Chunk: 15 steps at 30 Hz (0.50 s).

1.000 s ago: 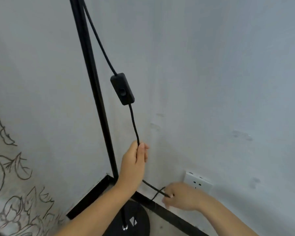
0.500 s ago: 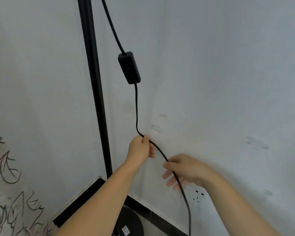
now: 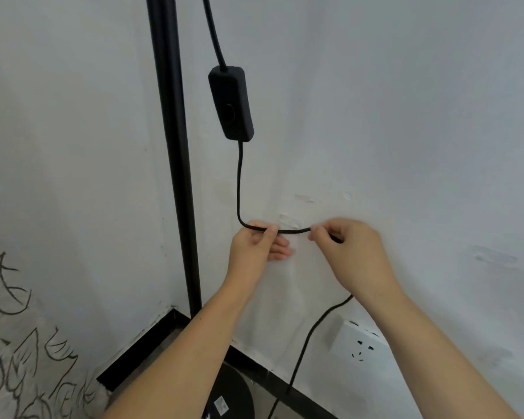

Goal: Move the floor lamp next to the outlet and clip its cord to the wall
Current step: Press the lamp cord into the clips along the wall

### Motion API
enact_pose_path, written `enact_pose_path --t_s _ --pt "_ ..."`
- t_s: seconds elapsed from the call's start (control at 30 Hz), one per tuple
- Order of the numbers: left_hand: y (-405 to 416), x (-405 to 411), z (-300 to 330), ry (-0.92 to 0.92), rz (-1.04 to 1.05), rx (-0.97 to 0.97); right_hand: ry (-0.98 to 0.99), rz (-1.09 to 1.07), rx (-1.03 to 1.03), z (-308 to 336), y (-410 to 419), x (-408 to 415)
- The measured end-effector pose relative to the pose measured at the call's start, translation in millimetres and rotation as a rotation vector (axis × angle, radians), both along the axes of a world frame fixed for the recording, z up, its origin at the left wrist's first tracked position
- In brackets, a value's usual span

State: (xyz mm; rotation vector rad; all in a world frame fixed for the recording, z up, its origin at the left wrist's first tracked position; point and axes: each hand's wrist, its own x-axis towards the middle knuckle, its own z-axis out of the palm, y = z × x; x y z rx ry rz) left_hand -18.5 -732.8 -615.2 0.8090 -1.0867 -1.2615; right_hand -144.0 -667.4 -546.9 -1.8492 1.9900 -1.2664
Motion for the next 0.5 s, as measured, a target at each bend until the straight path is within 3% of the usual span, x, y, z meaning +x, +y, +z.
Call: enact_pose_path --t_s 0.1,0.27,0.37,0.5 --pt "-1.0 -3.0 -2.0 0.006 -0.019 -0.027 -0.02 0.03 0.074 7.1 3.0 -5.7" --pt "-0.8 -2.4 -4.1 0.078 -0.039 0.002 -0.043 0.226 0.473 10.4 6.7 -10.0" --pt "-3.2 -4.6 -0.3 0.163 -0.039 0.0 -0.014 0.144 0.267 9.2 -2.4 -8.6" --pt "-5.3 -8.8 1.8 0.064 0.053 -0.026 0.156 -0.009 0.031 10.5 -10.4 -4.5"
